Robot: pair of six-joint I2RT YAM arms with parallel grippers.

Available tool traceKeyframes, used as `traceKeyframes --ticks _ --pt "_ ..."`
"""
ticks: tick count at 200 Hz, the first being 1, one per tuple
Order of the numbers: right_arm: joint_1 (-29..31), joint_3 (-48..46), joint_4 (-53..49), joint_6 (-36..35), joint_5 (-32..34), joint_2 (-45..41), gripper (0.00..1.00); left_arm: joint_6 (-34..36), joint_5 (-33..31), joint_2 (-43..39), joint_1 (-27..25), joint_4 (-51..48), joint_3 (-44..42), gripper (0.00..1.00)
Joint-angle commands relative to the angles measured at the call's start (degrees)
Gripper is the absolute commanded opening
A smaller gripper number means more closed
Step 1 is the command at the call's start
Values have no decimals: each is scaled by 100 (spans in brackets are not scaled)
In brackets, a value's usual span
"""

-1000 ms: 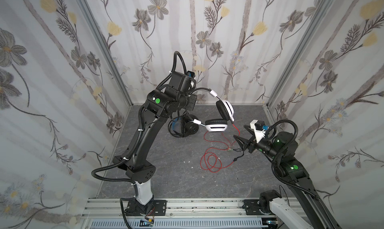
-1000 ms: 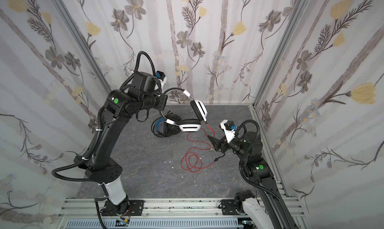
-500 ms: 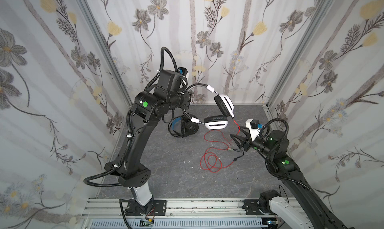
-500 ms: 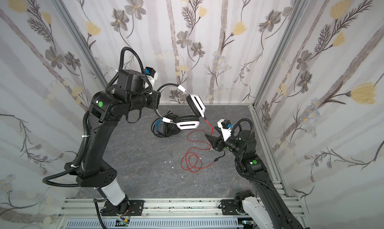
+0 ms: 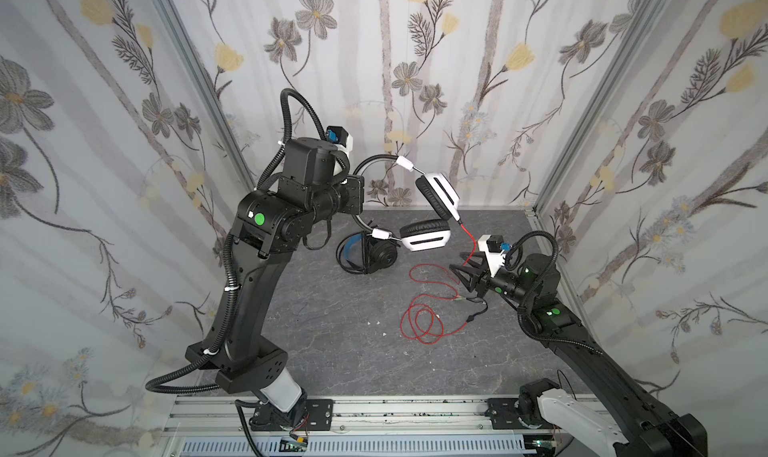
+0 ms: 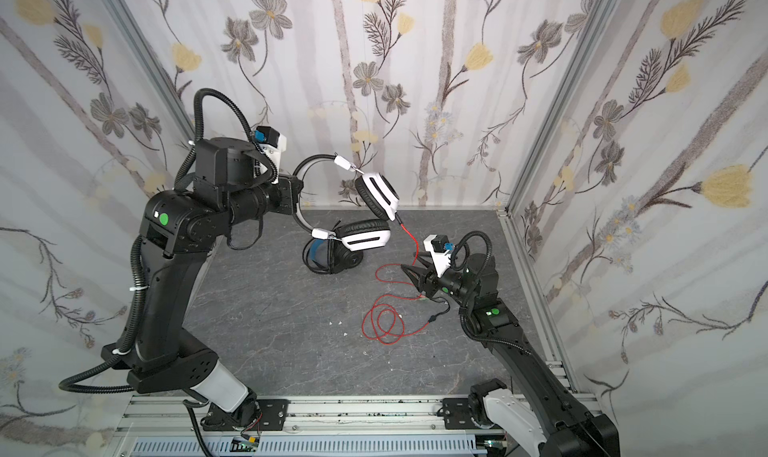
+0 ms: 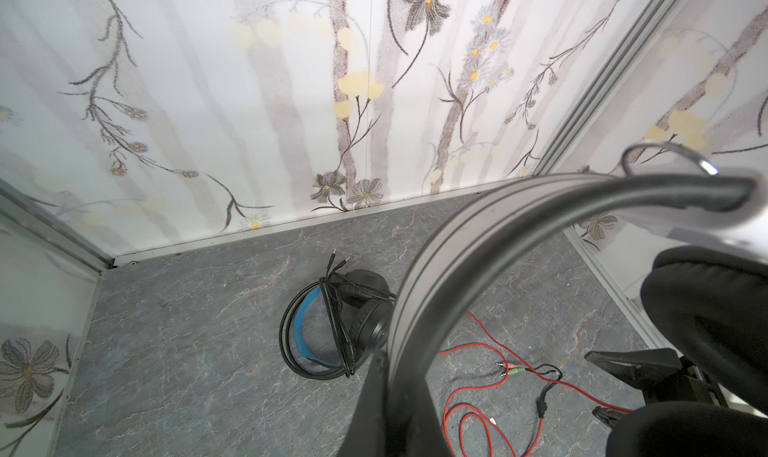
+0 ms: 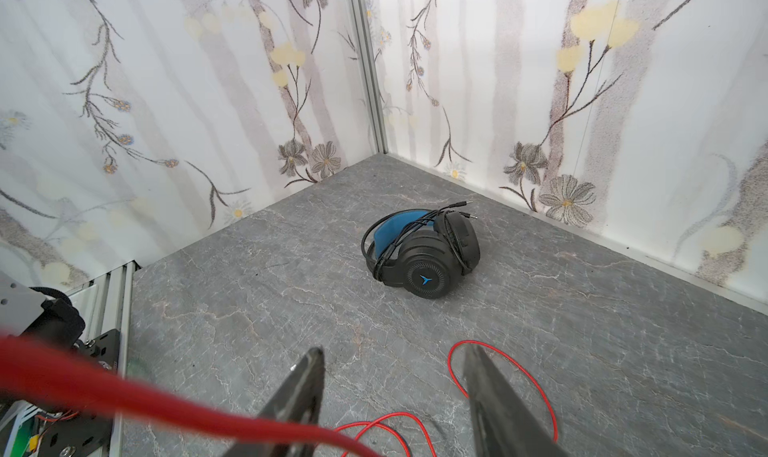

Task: Wrap the headphones

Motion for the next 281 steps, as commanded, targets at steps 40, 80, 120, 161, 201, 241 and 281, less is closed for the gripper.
traceKeyframes --ticks 40,80,120,161,201,241,281 --pt "17 288 -410 -258 192 -284 0 -309 46 -294 117 734 -484 0" --pt "26 881 -1874 -1071 2167 -543 0 -400 65 -453 356 904 -789 0" --pt "140 1672 -2727 -1668 3611 -420 0 -372 -169 -576 468 994 -1235 0" --pt "1209 2297 -3044 -2703 4760 -445 0 -307 -209 -506 465 1070 -1709 0" --pt "2196 3038 -3421 -3545 4892 -149 0 -50 -155 -383 258 1295 -2163 0" --pt "2416 3850 -3869 -3803 4683 470 0 453 -179 -92 -284 1280 -2296 0" --pt "2417 3991 -3908 -3690 4565 795 0 669 55 28 -584 1257 -2422 0"
